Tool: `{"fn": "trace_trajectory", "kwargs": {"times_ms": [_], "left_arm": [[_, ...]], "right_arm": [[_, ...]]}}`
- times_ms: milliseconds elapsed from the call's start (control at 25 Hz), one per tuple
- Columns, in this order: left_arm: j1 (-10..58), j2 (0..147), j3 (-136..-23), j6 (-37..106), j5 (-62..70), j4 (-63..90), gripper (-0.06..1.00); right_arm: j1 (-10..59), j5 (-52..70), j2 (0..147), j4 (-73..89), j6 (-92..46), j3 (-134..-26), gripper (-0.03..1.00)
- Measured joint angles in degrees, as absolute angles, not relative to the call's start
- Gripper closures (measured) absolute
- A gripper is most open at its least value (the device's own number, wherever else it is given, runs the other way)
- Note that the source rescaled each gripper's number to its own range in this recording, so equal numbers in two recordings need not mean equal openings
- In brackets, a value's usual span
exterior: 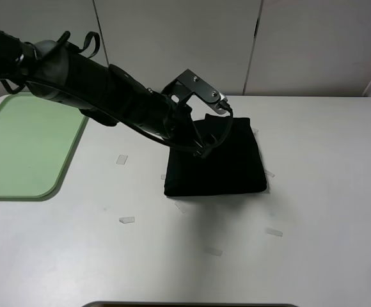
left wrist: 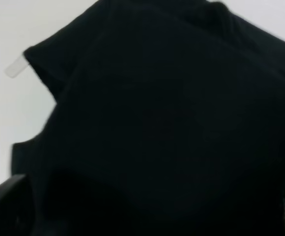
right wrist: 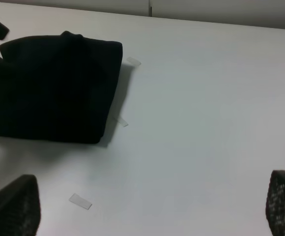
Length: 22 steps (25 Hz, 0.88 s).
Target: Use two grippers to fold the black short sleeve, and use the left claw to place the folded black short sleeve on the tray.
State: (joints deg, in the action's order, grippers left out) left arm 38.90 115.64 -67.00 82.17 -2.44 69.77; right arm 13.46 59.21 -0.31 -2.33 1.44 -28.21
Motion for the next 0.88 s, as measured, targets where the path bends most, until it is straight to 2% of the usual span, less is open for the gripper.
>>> {"fn": "trace_trajectory", "kwargs": {"times_ms": [400, 880], "left_arm": [[43.0, 120.3, -68.9, 78.0, -5.0, 69.8, -0.05], [43.2, 118.5, -70.0, 71.6, -6.6, 69.8, -0.05]], "right_arm": [[13.5, 59.2, -0.3, -2.3, 1.4, -28.2, -0.03], [13.5, 59.2, -0.3, -2.3, 1.4, -28.2, -0.03]]}}
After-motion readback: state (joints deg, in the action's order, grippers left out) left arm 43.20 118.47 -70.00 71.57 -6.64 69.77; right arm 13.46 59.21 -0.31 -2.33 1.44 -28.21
